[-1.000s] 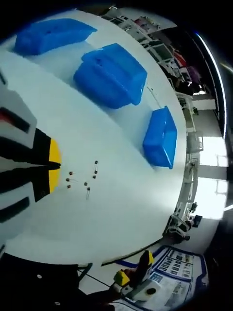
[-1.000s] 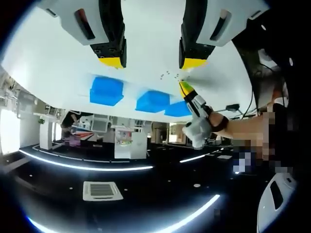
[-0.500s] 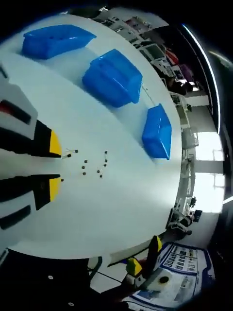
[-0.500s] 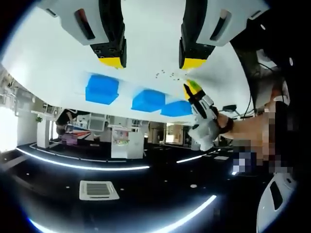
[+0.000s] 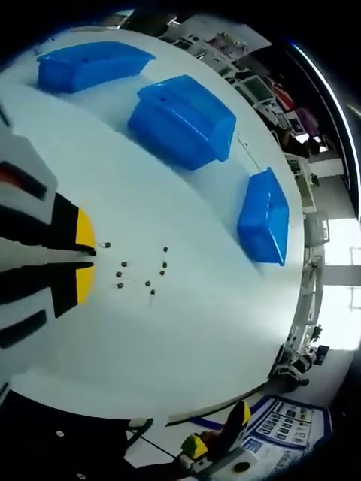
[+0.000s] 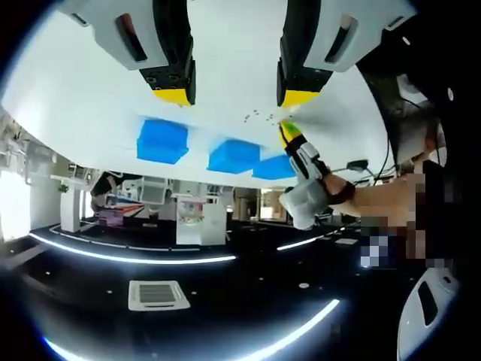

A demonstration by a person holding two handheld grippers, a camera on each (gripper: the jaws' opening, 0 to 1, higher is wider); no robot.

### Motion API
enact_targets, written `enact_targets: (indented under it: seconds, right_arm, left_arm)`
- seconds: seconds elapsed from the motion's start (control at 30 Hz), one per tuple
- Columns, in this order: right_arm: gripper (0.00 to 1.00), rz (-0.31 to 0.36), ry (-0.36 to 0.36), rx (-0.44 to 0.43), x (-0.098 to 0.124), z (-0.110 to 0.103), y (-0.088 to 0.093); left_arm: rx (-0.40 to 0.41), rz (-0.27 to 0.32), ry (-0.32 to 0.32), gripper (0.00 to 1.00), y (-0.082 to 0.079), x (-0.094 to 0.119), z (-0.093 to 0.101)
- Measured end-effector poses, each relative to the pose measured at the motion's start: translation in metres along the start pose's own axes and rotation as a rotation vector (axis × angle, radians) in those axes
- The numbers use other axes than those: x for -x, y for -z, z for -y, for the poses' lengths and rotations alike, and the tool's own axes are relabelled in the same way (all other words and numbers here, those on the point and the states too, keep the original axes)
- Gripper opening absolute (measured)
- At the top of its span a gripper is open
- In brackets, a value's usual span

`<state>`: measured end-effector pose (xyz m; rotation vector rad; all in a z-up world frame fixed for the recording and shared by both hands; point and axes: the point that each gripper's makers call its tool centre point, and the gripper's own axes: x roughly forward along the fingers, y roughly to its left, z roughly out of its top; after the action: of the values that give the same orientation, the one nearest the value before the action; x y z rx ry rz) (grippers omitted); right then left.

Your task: Pick up the resistors one by one and place each resistor into its matching bin, sorting the parts by color and model until every resistor is separated into the correct bin for its type

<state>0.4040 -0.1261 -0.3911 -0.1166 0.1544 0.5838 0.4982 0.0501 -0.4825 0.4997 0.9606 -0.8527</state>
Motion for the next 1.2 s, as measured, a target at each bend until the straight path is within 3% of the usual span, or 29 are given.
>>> enact_targets:
  seconds: [0.37,0.47,0.53,0.67,0.8,0.83,0.9,1.03,1.13,1.2]
  right_arm:
    - [0.45,0.002,-0.005,-0.008,-0.001,-0.001,0.002]
    - [0.45,0.003,-0.002,-0.008,0.001,-0.001,0.002]
    - [0.45,0.004,0.000,-0.007,0.001,0.000,0.001]
    - [0.45,0.007,0.000,-0.001,0.002,0.000,-0.002]
    - [0.45,0.012,-0.006,0.010,0.001,-0.004,-0.007]
    - [0.45,0.013,-0.008,0.013,0.001,-0.004,-0.008]
    - [0.45,0.013,-0.010,0.017,0.000,-0.006,-0.010]
    - [0.45,0.014,-0.016,0.025,-0.002,-0.010,-0.013]
    - [0.45,0.014,-0.022,0.032,-0.004,-0.014,-0.015]
    - [0.45,0.013,-0.025,0.036,-0.004,-0.016,-0.016]
  left_arm:
    - [-0.007,0.000,0.030,0.06,0.000,0.000,0.003]
    - [0.017,0.050,0.056,0.06,-0.003,-0.002,0.006]
    - [0.052,0.094,0.107,0.06,-0.005,0.001,0.014]
    - [0.095,0.258,0.109,0.06,-0.018,0.022,0.014]
    - [0.062,0.507,0.083,0.06,-0.036,0.062,0.016]
    - [0.069,0.587,0.066,0.06,-0.040,0.077,0.016]
    - [0.103,0.691,0.052,0.06,-0.042,0.097,0.018]
    - [0.152,0.856,-0.023,0.06,-0.040,0.129,0.015]
    - [0.257,0.988,-0.062,0.06,-0.038,0.151,0.010]
    - [0.270,1.034,-0.092,0.06,-0.036,0.159,0.008]
